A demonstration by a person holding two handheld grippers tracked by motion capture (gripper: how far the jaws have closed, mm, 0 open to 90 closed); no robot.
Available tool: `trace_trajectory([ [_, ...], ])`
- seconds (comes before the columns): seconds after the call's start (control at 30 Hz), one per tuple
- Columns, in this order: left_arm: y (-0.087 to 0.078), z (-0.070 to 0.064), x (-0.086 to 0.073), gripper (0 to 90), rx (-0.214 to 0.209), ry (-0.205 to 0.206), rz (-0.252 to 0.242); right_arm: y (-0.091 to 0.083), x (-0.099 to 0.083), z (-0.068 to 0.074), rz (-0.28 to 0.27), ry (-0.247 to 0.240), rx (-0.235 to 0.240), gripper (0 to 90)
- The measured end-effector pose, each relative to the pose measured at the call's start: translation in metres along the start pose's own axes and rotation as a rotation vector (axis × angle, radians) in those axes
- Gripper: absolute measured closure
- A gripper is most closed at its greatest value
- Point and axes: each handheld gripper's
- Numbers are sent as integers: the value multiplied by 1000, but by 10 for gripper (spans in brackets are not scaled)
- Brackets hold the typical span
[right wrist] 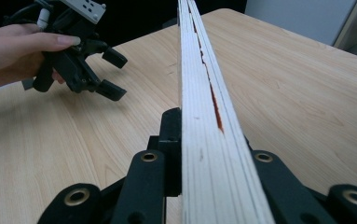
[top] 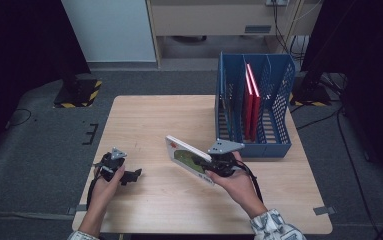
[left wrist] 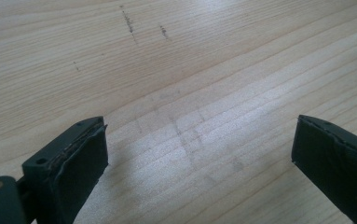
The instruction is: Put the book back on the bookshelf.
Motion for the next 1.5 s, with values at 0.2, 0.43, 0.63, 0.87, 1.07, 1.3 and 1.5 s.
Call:
trace_trajectory([
  [0.2, 0, 0, 0, 31, 1, -1, 1, -15, -7, -3, 7, 2, -15, 757],
  [0.43, 1, 1, 0, 31, 7, -4, 6, -37, -16, -9, 3, 15, -43, 757],
  [0.63, 1, 1, -1, 31, 8, -3, 9, -56, -25, -12, -2, 28, -61, 757],
  [0.87, 2, 1, -1, 31, 10, -5, 17, -78, -35, -18, -2, 48, -93, 757],
  [1.07, 4, 0, -2, 31, 9, -9, 26, -92, -37, -24, -11, 66, -113, 758],
  [1.3, 6, 0, -3, 31, 8, -21, 32, -101, -31, -30, -22, 79, -129, 757],
  [1.5, 6, 0, -3, 27, 11, -25, 33, -102, -22, -30, -25, 70, -127, 757],
])
Point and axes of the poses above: each handheld gripper's, and its own axes: y roughly forward along the jaws, x roughly out of its top, z roughly to its left, and after that the axes turned 3 degrees about -y, right-handed
